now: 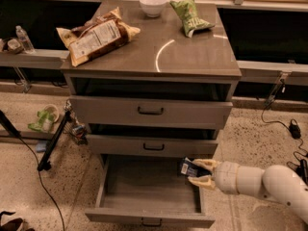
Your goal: Pick rxbar blueberry from bottom drawer and place on counter
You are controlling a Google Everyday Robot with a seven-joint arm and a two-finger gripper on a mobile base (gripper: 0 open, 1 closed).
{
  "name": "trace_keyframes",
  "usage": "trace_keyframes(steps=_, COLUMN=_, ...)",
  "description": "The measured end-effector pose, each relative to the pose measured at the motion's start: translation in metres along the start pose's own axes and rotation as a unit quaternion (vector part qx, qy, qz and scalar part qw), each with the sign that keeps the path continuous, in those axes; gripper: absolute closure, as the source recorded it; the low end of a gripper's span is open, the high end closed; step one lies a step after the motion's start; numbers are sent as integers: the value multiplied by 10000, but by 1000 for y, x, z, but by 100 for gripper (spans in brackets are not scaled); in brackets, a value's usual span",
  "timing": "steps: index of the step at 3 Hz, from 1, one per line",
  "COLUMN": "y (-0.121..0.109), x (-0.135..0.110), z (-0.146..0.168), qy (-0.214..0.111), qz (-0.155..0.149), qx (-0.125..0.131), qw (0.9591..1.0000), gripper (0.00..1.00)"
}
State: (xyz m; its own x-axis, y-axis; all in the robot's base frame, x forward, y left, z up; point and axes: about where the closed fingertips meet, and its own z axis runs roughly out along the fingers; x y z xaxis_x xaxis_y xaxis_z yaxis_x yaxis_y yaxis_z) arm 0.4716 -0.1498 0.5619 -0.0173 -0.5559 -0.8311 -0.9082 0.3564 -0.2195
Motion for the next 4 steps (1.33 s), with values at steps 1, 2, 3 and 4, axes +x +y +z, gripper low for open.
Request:
trace_keyframes(steps=1, y=2, x=-50, z=-70, qy=-162, qz=-346, qx=155, qw=9991, gripper=100)
trace_keyframes(steps=2, y=3, x=-100, z=-125, qy=-224, qz=-842, qx=339, qw=9956, gripper=100)
trace_keyframes(steps=3, y=1, x=-114, z=-140, qy=-234, qz=-1008, qx=430, qw=9937, gripper=100)
trace_keyframes(steps=4, y=-8, x=-125, z=-149, qy=-246, qz=-1189, qx=597, qw=9908, gripper=100)
